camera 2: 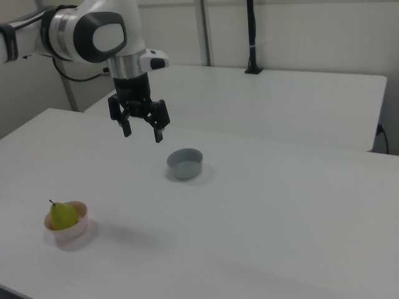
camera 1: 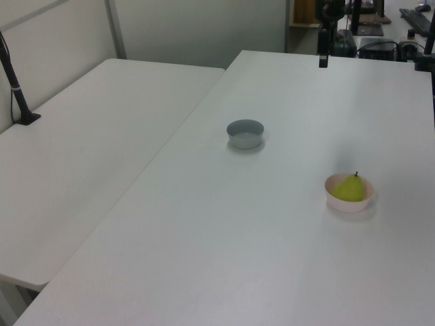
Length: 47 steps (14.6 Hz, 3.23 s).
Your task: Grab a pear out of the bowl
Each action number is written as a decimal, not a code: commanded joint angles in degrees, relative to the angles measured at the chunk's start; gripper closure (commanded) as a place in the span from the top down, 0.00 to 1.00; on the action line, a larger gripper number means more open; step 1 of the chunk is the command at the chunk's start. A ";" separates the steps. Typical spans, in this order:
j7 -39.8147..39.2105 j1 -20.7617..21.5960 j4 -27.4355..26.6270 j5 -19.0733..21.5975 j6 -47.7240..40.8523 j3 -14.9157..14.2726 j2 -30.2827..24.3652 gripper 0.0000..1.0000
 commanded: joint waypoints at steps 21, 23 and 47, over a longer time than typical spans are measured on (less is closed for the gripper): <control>-3.18 0.45 -7.48 0.07 4.47 -1.41 -7.07 1.00; -3.19 0.80 -10.75 0.07 5.80 -1.41 -9.98 1.00; 6.39 25.58 -24.65 0.07 4.49 -0.09 -13.08 1.00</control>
